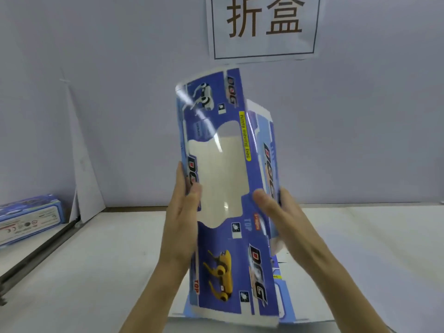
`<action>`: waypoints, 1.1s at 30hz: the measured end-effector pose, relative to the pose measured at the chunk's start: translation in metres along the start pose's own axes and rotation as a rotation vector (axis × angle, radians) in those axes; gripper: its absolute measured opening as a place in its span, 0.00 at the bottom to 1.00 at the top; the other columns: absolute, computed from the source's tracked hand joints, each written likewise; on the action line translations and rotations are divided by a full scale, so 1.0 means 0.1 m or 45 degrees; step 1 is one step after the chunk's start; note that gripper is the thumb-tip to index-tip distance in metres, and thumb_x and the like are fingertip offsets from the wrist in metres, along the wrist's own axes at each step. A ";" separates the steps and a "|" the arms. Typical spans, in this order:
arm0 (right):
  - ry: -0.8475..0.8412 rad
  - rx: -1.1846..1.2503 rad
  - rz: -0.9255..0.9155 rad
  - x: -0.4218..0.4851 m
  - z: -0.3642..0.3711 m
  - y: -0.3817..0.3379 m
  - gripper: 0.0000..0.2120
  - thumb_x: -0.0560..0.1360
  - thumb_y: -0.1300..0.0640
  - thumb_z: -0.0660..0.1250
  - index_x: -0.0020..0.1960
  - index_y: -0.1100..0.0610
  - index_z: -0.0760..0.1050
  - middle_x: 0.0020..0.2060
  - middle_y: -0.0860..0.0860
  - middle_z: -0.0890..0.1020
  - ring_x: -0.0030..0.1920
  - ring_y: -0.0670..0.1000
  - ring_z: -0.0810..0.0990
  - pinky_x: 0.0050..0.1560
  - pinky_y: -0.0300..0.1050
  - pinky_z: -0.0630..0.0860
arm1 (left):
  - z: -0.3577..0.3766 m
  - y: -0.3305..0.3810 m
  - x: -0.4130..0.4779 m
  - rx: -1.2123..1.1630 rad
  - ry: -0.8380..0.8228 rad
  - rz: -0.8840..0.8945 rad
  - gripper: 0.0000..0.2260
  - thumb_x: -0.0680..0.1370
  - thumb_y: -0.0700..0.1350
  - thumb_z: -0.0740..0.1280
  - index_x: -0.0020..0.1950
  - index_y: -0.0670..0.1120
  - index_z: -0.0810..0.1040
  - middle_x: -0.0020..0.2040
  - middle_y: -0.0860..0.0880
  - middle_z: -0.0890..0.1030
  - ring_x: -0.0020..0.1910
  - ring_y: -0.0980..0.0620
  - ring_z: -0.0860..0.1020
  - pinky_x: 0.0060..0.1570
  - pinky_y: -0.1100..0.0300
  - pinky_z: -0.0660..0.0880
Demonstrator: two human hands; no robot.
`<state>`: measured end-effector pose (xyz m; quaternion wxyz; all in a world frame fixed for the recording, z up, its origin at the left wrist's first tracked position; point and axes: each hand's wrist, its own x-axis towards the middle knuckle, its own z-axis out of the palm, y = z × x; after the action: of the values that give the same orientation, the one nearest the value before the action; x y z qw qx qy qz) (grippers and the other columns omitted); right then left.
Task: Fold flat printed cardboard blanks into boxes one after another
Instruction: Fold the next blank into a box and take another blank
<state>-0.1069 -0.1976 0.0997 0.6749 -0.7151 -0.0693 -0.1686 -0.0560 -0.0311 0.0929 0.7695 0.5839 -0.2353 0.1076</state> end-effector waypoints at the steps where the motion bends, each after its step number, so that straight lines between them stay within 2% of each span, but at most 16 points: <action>1: -0.051 0.021 0.039 -0.01 0.05 0.02 0.28 0.62 0.35 0.66 0.57 0.49 0.71 0.45 0.46 0.84 0.43 0.47 0.85 0.35 0.34 0.78 | 0.03 -0.03 -0.02 0.025 -0.025 -0.006 0.24 0.75 0.58 0.61 0.70 0.70 0.61 0.58 0.62 0.80 0.56 0.56 0.81 0.42 0.60 0.80; 5: -0.243 0.073 0.074 -0.02 0.09 0.03 0.23 0.64 0.38 0.67 0.52 0.52 0.75 0.43 0.49 0.86 0.44 0.51 0.86 0.38 0.37 0.80 | 0.00 -0.07 0.00 0.085 -0.052 -0.059 0.23 0.75 0.59 0.58 0.71 0.69 0.63 0.62 0.62 0.77 0.58 0.60 0.79 0.46 0.63 0.79; 7: -0.305 0.097 0.044 -0.01 0.04 0.01 0.19 0.61 0.38 0.67 0.46 0.48 0.79 0.42 0.53 0.85 0.44 0.54 0.85 0.44 0.44 0.82 | -0.09 -0.04 0.03 0.078 -0.050 -0.091 0.20 0.76 0.59 0.58 0.68 0.68 0.68 0.61 0.58 0.79 0.56 0.59 0.78 0.48 0.63 0.77; 8: -0.321 0.123 0.054 -0.01 0.00 0.02 0.20 0.58 0.39 0.67 0.45 0.49 0.79 0.41 0.54 0.84 0.42 0.55 0.85 0.45 0.47 0.82 | -0.14 -0.01 0.04 0.075 -0.043 -0.105 0.22 0.75 0.60 0.61 0.69 0.67 0.67 0.63 0.54 0.79 0.56 0.56 0.78 0.50 0.60 0.78; 9: -0.339 0.173 0.088 -0.01 -0.05 0.02 0.23 0.56 0.40 0.68 0.45 0.53 0.78 0.39 0.55 0.82 0.40 0.54 0.84 0.45 0.47 0.81 | -0.20 0.01 0.05 0.070 -0.049 -0.143 0.29 0.72 0.62 0.65 0.72 0.65 0.64 0.65 0.47 0.78 0.60 0.46 0.78 0.55 0.52 0.78; 11: -0.390 0.245 0.174 -0.02 -0.14 0.02 0.24 0.54 0.45 0.69 0.45 0.58 0.74 0.36 0.54 0.80 0.37 0.51 0.83 0.40 0.43 0.81 | -0.33 0.03 0.08 0.060 -0.129 -0.303 0.49 0.61 0.66 0.75 0.77 0.57 0.57 0.63 0.36 0.73 0.56 0.37 0.68 0.59 0.36 0.68; 12: -0.396 0.228 0.204 -0.02 -0.18 0.01 0.22 0.54 0.47 0.69 0.43 0.58 0.73 0.35 0.54 0.79 0.36 0.50 0.82 0.38 0.41 0.80 | -0.38 0.05 0.10 0.076 -0.225 -0.356 0.54 0.57 0.67 0.77 0.76 0.52 0.57 0.60 0.36 0.76 0.51 0.35 0.74 0.55 0.34 0.71; 13: -0.379 0.192 0.221 -0.01 -0.20 0.00 0.19 0.55 0.49 0.69 0.41 0.58 0.72 0.33 0.53 0.77 0.34 0.47 0.80 0.35 0.38 0.79 | -0.40 0.06 0.10 0.129 -0.312 -0.356 0.54 0.55 0.68 0.77 0.74 0.47 0.61 0.57 0.39 0.80 0.48 0.37 0.79 0.50 0.40 0.78; 15: -0.286 0.109 0.196 0.01 -0.22 0.00 0.12 0.58 0.54 0.68 0.36 0.57 0.69 0.30 0.53 0.73 0.29 0.43 0.75 0.30 0.34 0.73 | -0.38 0.07 0.08 0.244 -0.301 -0.315 0.48 0.51 0.68 0.78 0.64 0.47 0.72 0.51 0.47 0.84 0.47 0.47 0.84 0.40 0.58 0.80; 16: -0.241 0.089 0.159 0.03 -0.23 0.01 0.10 0.60 0.54 0.68 0.37 0.57 0.71 0.32 0.55 0.75 0.30 0.44 0.77 0.30 0.35 0.73 | -0.34 0.05 0.07 0.259 -0.228 -0.320 0.46 0.48 0.67 0.79 0.61 0.49 0.74 0.49 0.49 0.85 0.47 0.49 0.84 0.39 0.60 0.80; 18: -0.195 0.153 0.082 0.05 -0.22 0.01 0.09 0.67 0.48 0.72 0.44 0.52 0.80 0.40 0.54 0.85 0.38 0.52 0.85 0.35 0.40 0.79 | -0.30 -0.03 0.08 0.255 -0.089 -0.365 0.39 0.50 0.63 0.81 0.57 0.50 0.76 0.47 0.51 0.85 0.44 0.50 0.84 0.36 0.60 0.80; 20: -0.143 0.230 0.035 0.05 -0.22 0.02 0.05 0.69 0.46 0.73 0.43 0.45 0.83 0.43 0.52 0.86 0.40 0.55 0.86 0.34 0.41 0.80 | -0.29 -0.07 0.08 0.224 -0.001 -0.403 0.31 0.55 0.57 0.81 0.55 0.50 0.78 0.46 0.50 0.86 0.43 0.50 0.85 0.36 0.57 0.81; 24: -0.106 0.295 0.065 0.06 -0.21 0.08 0.09 0.70 0.51 0.70 0.48 0.52 0.83 0.46 0.57 0.86 0.43 0.58 0.86 0.35 0.44 0.81 | -0.35 -0.04 0.10 0.188 0.035 -0.356 0.24 0.59 0.52 0.76 0.54 0.50 0.80 0.46 0.49 0.86 0.42 0.48 0.85 0.34 0.57 0.81; 28: -0.010 0.252 0.031 0.08 -0.17 0.08 0.19 0.68 0.47 0.72 0.55 0.55 0.80 0.46 0.55 0.86 0.45 0.57 0.85 0.37 0.46 0.82 | -0.35 0.01 0.07 0.030 -0.075 -0.346 0.25 0.60 0.56 0.77 0.54 0.50 0.78 0.49 0.46 0.85 0.43 0.45 0.85 0.33 0.57 0.81; 31: 0.054 0.309 0.020 0.09 -0.18 0.10 0.16 0.66 0.43 0.73 0.50 0.50 0.82 0.46 0.54 0.86 0.45 0.56 0.85 0.39 0.48 0.83 | -0.30 0.00 0.07 0.018 0.014 -0.319 0.21 0.61 0.51 0.74 0.53 0.50 0.79 0.47 0.48 0.86 0.41 0.47 0.85 0.31 0.59 0.80; 33: 0.067 0.402 0.033 0.09 -0.18 0.10 0.12 0.67 0.46 0.71 0.47 0.49 0.83 0.45 0.54 0.86 0.44 0.54 0.86 0.36 0.45 0.82 | -0.28 -0.02 0.07 0.040 0.038 -0.307 0.20 0.63 0.50 0.73 0.54 0.50 0.78 0.47 0.48 0.86 0.41 0.48 0.85 0.32 0.58 0.81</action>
<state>-0.0982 -0.2176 0.0937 0.7825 -0.5963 -0.0678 -0.1655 -0.0424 -0.0056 0.0887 0.7711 0.6181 -0.1503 0.0267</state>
